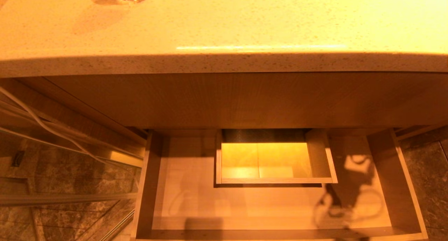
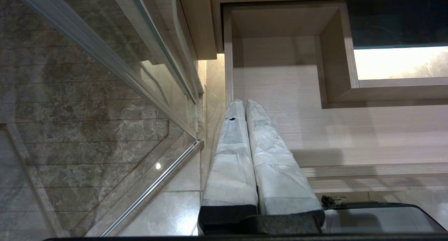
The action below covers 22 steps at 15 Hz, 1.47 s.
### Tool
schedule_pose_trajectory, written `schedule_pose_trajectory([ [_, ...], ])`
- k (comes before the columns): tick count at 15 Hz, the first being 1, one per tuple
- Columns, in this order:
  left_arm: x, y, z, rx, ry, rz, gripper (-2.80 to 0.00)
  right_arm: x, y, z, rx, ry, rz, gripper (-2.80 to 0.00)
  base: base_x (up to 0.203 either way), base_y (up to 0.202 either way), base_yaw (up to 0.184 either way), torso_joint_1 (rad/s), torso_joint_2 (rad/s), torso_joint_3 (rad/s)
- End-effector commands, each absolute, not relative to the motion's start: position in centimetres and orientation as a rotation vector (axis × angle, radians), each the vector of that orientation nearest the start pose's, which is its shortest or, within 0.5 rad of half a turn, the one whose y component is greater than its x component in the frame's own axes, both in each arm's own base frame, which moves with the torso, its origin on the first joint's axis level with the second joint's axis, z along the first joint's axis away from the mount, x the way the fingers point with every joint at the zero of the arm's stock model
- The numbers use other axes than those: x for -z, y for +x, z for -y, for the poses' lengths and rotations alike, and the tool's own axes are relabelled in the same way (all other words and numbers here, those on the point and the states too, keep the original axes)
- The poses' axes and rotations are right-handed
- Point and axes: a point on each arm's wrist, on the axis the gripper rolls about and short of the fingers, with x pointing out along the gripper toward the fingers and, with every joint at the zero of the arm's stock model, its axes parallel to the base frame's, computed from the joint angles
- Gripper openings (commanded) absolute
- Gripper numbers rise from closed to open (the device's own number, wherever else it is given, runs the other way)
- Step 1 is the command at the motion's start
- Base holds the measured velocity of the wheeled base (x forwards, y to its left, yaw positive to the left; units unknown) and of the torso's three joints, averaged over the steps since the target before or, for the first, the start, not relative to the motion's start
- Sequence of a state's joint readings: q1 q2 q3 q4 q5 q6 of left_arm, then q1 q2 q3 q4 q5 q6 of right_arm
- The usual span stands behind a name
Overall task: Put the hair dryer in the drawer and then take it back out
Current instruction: Place it on the countertop, then close the drawer
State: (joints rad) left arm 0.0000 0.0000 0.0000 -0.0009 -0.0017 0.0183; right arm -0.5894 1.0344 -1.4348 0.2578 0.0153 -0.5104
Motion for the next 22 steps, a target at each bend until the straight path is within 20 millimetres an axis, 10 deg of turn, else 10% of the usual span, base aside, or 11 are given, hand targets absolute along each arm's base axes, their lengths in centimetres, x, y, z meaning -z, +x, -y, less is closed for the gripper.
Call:
schedule_pose_trajectory([
  [1, -7.5, -2.3, 0.0, 0.002, 0.018, 0.000, -2.80, -40.1, 4.3, 2.9, 0.600, -0.548, 0.004, 0.00, 0.000, 0.000, 0.000, 0.000, 0.00, 0.000],
  [2, -7.5, -2.3, 0.0, 0.002, 0.018, 0.000, -2.80, -39.4, 3.5, 2.3, 0.601, -0.546, -0.007, -2.80, 0.000, 0.000, 0.000, 0.000, 0.00, 0.000],
  [11, -7.5, -2.3, 0.0, 0.002, 0.018, 0.000, -2.80, -30.7, 2.8, 1.9, 0.445, -0.340, -0.611, -2.80, 0.000, 0.000, 0.000, 0.000, 0.00, 0.000],
  [22, -7.5, -2.3, 0.0, 0.002, 0.018, 0.000, -2.80, -24.4, 12.7, 9.7, 0.600, -0.043, -1.140, -2.80, 0.000, 0.000, 0.000, 0.000, 0.00, 0.000],
])
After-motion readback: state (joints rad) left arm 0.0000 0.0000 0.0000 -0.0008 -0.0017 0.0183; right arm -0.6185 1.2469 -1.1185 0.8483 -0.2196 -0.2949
